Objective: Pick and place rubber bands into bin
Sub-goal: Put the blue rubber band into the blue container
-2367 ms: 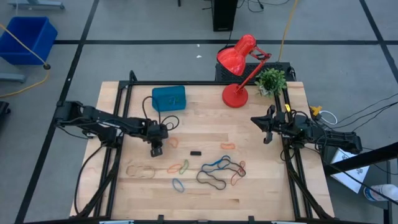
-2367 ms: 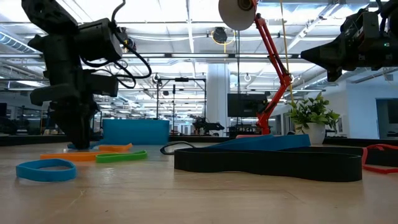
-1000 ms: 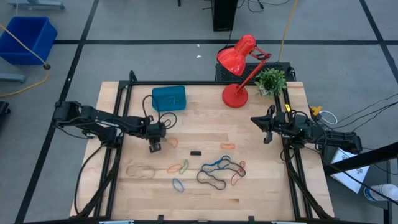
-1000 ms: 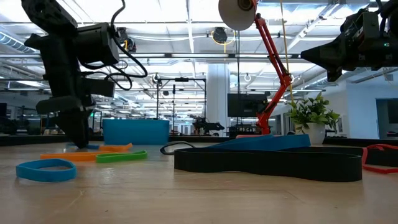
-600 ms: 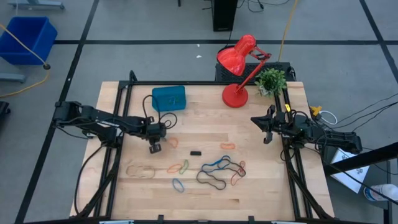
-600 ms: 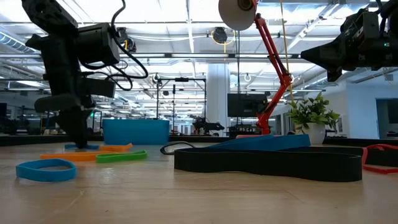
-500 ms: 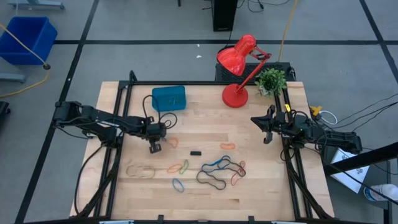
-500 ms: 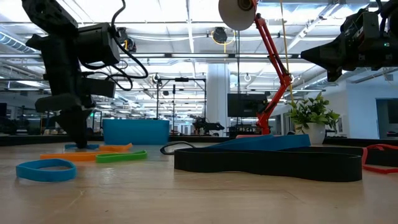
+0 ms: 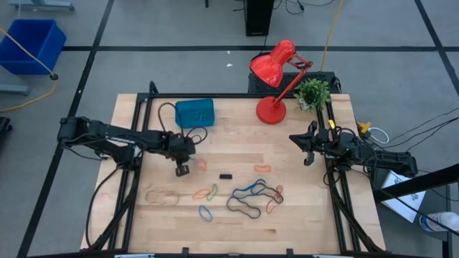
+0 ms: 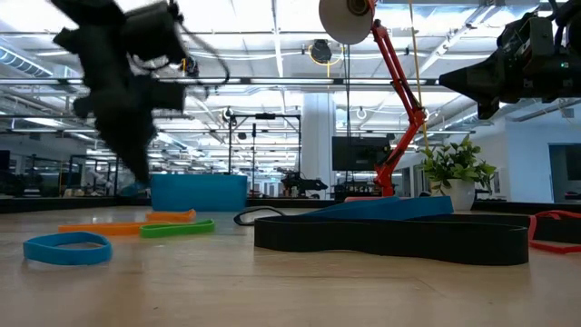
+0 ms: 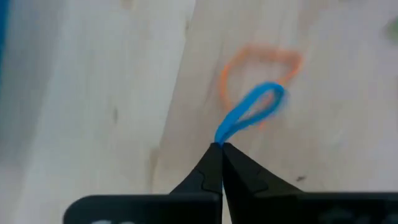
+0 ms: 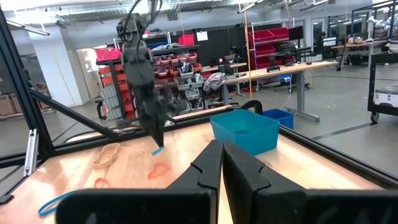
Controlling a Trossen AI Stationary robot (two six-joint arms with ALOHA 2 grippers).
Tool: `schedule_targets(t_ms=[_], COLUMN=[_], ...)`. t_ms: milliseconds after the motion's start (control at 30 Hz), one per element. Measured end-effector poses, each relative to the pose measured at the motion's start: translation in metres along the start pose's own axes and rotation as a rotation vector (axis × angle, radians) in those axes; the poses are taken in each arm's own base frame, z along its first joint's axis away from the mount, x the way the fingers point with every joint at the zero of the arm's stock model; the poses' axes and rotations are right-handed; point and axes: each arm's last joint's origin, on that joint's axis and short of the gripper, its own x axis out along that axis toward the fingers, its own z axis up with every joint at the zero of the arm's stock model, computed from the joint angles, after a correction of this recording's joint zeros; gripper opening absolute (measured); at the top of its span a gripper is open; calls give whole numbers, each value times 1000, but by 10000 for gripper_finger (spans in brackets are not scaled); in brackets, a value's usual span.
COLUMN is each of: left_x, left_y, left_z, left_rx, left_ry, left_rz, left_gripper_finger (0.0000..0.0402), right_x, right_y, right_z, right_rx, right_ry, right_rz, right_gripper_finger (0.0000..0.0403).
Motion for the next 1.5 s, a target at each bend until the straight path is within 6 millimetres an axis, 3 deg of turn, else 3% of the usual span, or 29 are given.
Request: schedule_targets(t_ms=[333,567,967,1200,1500], left_x=[-65,-83,-153,-151,-105], left_y=[-11,-13,25,70,119], left_z=[61,80,117,111,113], left_rx=[96,200,122,-34,-179], left_ry=[-337,-445,-602,-495,-264], left_rz=[-86,-12,287,417,471], left_gripper_finger=[6,4,4,3,4], right_x=[0,0,0,0,0], right_y=[0,0,-1,-1,-1], right_z=[0,0,0,0,0], right_rx=[-2,-3,-3,-3,-3], right_ry=[0,0,-5,-4,-3], right_rz=[0,-1,-33,-27,-27], right_gripper_finger=[9,9,9,9,9])
